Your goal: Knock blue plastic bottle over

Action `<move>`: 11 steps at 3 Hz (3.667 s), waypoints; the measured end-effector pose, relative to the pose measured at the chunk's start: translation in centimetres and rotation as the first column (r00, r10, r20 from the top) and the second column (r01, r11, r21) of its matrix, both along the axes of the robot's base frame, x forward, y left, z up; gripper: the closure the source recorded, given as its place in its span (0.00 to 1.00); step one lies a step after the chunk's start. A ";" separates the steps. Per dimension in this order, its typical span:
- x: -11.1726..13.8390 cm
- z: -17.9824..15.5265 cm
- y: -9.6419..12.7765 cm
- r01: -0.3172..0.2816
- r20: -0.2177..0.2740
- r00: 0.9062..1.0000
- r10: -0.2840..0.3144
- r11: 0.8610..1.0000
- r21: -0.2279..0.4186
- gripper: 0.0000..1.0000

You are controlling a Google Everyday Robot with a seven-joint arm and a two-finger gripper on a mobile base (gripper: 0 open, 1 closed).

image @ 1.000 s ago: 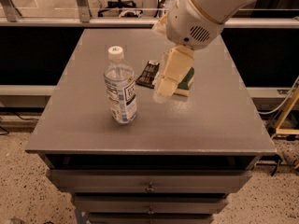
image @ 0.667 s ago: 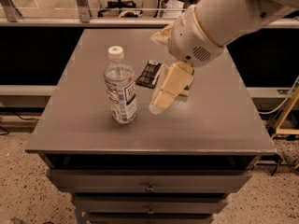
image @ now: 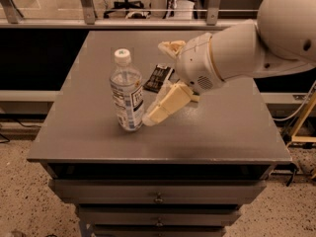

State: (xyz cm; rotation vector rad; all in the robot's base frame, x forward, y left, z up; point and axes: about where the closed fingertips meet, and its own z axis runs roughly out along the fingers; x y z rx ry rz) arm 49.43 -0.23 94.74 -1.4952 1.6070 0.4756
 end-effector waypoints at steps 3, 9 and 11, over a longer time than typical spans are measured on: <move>0.9 -2.2 3.8 0.134 -0.065 0.991 -0.119 0.941 0.310 0.00; 2.4 -4.0 2.0 0.160 -0.058 0.986 -0.153 0.827 0.540 1.00; 2.6 -2.4 2.0 0.100 -0.053 0.995 -0.085 0.888 0.448 1.00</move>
Offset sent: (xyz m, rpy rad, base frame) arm 0.0178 0.0236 -0.0286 0.4208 0.0971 -0.2019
